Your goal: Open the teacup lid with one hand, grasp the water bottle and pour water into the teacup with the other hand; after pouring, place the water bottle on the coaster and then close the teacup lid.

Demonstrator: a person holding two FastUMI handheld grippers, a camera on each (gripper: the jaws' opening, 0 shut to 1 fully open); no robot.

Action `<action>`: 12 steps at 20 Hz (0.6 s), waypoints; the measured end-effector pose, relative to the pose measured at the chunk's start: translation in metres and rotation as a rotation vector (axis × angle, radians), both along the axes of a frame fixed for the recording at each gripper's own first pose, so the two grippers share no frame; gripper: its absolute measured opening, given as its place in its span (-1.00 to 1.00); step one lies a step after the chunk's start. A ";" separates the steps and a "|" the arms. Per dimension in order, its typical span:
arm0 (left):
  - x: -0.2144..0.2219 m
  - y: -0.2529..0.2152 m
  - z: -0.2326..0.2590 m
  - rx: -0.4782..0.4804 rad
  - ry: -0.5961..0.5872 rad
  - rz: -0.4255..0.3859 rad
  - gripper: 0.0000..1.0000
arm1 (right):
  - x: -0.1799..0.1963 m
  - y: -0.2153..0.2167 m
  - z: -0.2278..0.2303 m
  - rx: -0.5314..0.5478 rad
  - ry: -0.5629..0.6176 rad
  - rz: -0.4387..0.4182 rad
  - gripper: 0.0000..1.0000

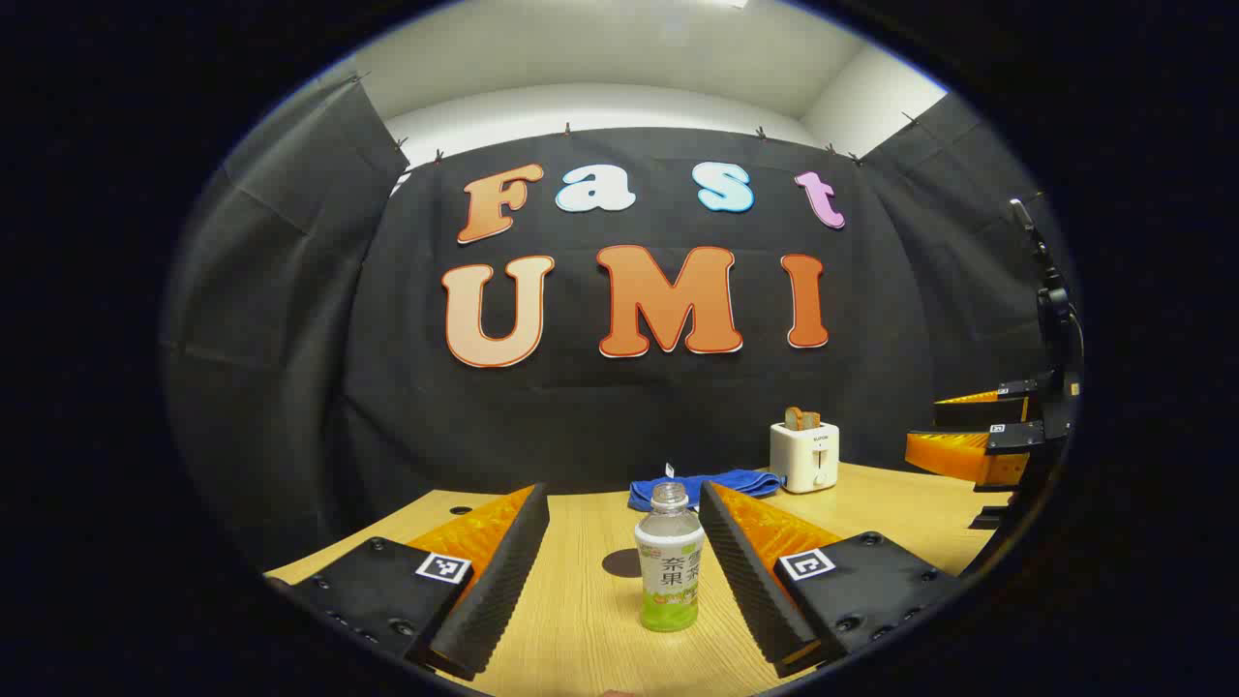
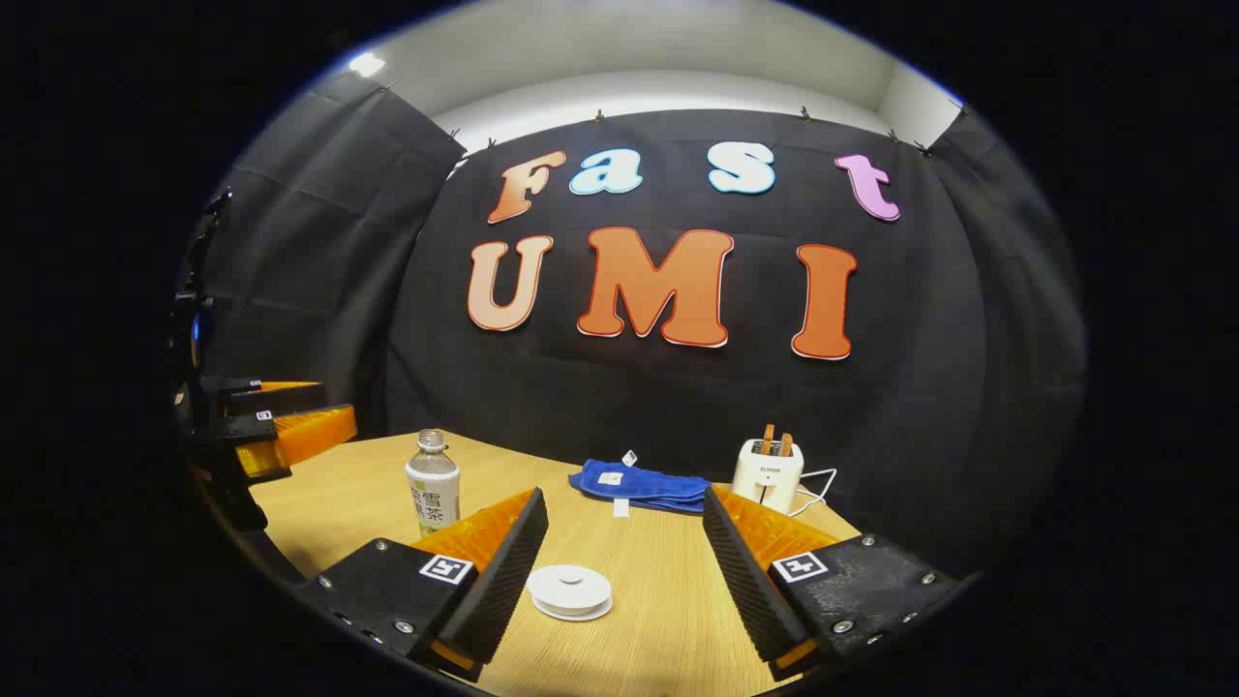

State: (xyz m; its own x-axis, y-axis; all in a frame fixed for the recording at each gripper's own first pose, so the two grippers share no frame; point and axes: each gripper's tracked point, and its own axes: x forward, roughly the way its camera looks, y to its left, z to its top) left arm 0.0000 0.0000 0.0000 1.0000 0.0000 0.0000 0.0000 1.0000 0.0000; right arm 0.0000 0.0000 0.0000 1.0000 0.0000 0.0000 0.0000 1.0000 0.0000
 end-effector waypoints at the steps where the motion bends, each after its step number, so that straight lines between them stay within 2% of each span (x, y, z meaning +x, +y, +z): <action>1: -0.001 0.000 -0.002 0.002 0.003 0.000 0.92 | -0.001 0.001 0.001 -0.002 -0.006 0.004 0.92; 3: -0.002 0.001 -0.002 -0.002 0.008 0.006 0.99 | -0.002 0.005 0.000 -0.020 -0.012 0.011 0.92; 4: -0.002 0.003 -0.001 -0.009 0.006 0.016 0.92 | -0.004 0.008 -0.003 -0.030 -0.009 0.015 0.92; 10: -0.005 0.014 -0.013 -0.019 0.044 0.043 0.92 | -0.013 0.025 -0.007 -0.055 -0.030 0.013 0.89; 11: -0.004 0.017 -0.013 -0.017 0.043 0.050 0.99 | -0.014 0.025 -0.006 -0.047 -0.031 0.014 0.89; 12: -0.004 0.020 -0.013 -0.019 0.042 0.058 0.92 | -0.014 0.025 -0.007 -0.043 -0.033 0.013 0.89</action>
